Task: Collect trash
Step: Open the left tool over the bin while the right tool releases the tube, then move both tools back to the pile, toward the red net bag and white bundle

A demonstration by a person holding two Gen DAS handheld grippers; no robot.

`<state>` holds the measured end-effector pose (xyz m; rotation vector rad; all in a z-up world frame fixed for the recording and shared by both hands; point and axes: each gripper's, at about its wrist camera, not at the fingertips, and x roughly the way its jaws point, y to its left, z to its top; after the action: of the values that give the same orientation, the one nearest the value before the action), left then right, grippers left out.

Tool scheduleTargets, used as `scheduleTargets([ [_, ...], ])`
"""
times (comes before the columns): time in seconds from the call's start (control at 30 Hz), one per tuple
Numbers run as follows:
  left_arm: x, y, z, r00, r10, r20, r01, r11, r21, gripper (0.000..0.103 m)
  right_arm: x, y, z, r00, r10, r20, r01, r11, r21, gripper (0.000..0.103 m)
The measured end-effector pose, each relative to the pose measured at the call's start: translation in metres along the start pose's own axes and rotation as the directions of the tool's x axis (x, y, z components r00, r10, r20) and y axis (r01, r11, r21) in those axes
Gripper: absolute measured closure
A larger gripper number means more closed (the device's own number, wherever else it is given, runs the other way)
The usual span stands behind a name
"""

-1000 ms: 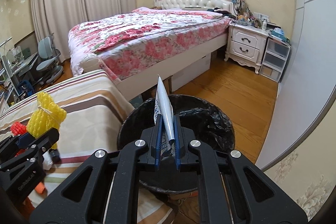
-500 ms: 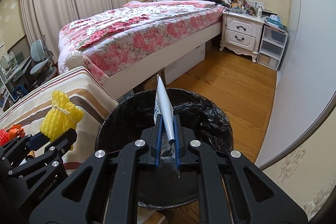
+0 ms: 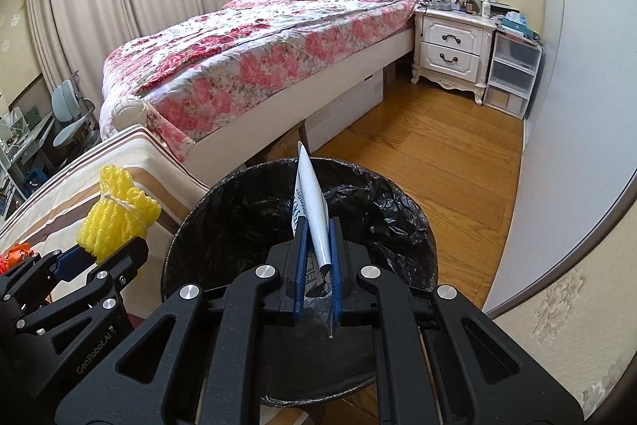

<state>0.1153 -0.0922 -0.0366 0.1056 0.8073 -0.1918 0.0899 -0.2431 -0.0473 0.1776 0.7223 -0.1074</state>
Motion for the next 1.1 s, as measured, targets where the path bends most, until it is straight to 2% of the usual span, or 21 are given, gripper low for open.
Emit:
scheduleTargets([
  [0.13,0.000,0.000,0.000,1.000,0.005,-0.001,-0.005,1.000,-0.002,0.054,0.001,-0.003,0.000,1.000,-0.002,-0.001,0.002,1.000,0.001,0.090],
  [0.23,0.001,0.000,-0.001,1.000,0.012,0.007,-0.012,1.000,-0.011,0.040,0.001,-0.005,0.000,1.000,-0.010,0.012,0.010,1.000,0.008,0.078],
  [0.33,0.001,0.000,-0.001,1.000,0.022,0.014,-0.022,1.000,-0.013,0.031,0.000,-0.008,0.000,1.000,-0.016,0.012,0.016,1.000,0.013,0.076],
  [0.67,-0.009,0.009,-0.002,0.999,0.050,0.021,-0.050,0.998,-0.034,0.028,-0.014,-0.009,0.001,0.998,-0.047,0.034,0.046,0.999,0.023,0.057],
  [0.93,-0.033,0.028,-0.008,0.998,0.052,0.026,-0.050,0.997,-0.062,0.027,-0.029,0.003,-0.005,0.999,-0.035,0.034,0.034,0.999,0.010,0.049],
  [1.1,-0.052,0.042,-0.017,0.998,0.054,0.029,-0.051,0.996,-0.074,0.027,-0.039,0.018,-0.014,1.000,-0.019,0.023,0.020,1.000,-0.013,0.049],
])
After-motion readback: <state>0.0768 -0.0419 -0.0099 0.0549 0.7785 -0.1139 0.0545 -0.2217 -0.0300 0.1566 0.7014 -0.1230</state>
